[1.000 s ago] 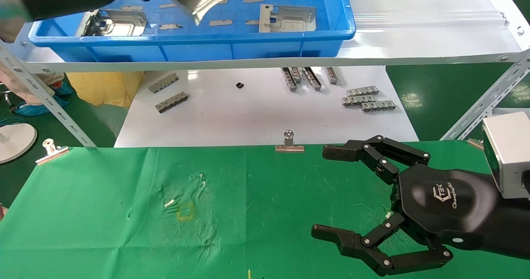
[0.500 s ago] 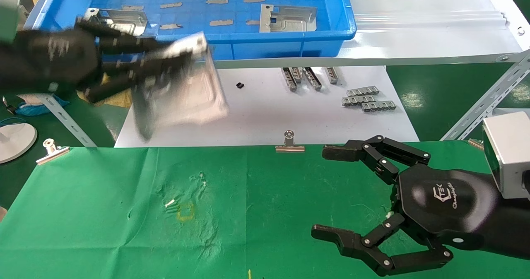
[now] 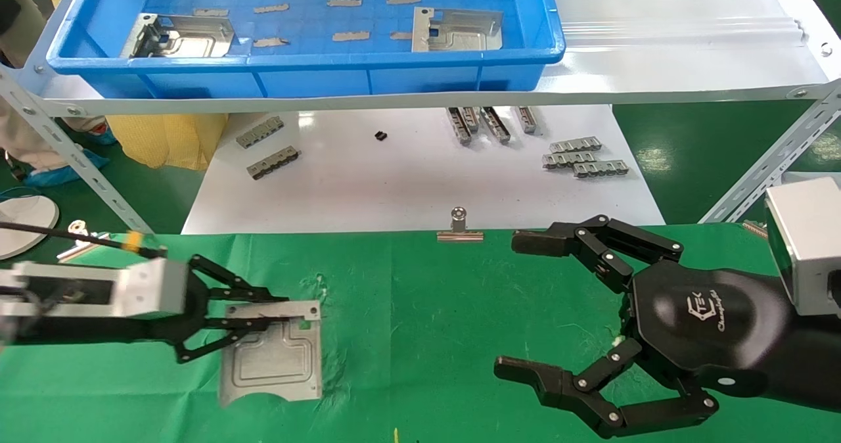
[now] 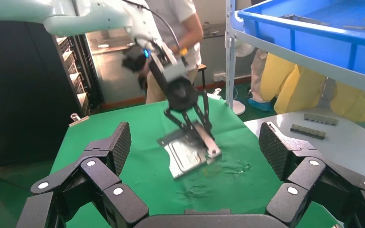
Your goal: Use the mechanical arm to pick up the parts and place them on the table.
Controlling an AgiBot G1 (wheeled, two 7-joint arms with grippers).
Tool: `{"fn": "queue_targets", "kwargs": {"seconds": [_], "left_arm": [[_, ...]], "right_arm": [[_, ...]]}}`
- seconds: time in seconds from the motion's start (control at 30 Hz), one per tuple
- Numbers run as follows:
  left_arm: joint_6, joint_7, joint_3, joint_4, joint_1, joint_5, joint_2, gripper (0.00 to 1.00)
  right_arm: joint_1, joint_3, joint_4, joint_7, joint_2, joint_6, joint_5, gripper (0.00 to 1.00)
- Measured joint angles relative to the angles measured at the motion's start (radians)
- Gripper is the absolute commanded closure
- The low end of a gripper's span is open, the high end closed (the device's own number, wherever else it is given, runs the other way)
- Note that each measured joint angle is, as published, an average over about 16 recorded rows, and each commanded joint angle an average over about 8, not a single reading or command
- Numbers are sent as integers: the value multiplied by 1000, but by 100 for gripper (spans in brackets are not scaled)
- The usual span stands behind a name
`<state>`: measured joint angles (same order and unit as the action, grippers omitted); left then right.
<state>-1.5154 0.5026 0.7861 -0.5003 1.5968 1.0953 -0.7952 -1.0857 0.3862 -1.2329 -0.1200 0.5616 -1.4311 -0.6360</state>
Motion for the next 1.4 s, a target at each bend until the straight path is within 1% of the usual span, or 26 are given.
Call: {"fn": "queue_targets", "kwargs": {"seconds": [0.13, 0.17, 0.4, 0.43, 0.67, 0.8, 0.93, 1.17, 1.4], "left_arm": [[28, 91, 20, 89, 2, 42, -54, 100], [34, 111, 22, 109, 4, 48, -66, 94], [54, 221, 34, 227, 15, 73, -126, 6], [55, 234, 35, 240, 17, 75, -133, 0], [36, 316, 37, 312, 34, 81, -168, 0], [6, 330, 32, 353, 41, 72, -177, 0], [-23, 299, 16, 403, 41, 45, -178, 0], [-66, 208, -22, 482, 25, -15, -170, 0], [-75, 149, -46, 514, 10, -51, -164, 0]], "right_arm": [[0, 0, 0, 0, 0, 0, 0, 0], [0, 0, 0, 0, 0, 0, 0, 0], [0, 0, 0, 0, 0, 0, 0, 0], [0, 0, 0, 0, 0, 0, 0, 0], [0, 0, 0, 0, 0, 0, 0, 0], [0, 0, 0, 0, 0, 0, 0, 0], [0, 0, 0, 0, 0, 0, 0, 0], [0, 0, 0, 0, 0, 0, 0, 0], [0, 0, 0, 0, 0, 0, 0, 0]]}}
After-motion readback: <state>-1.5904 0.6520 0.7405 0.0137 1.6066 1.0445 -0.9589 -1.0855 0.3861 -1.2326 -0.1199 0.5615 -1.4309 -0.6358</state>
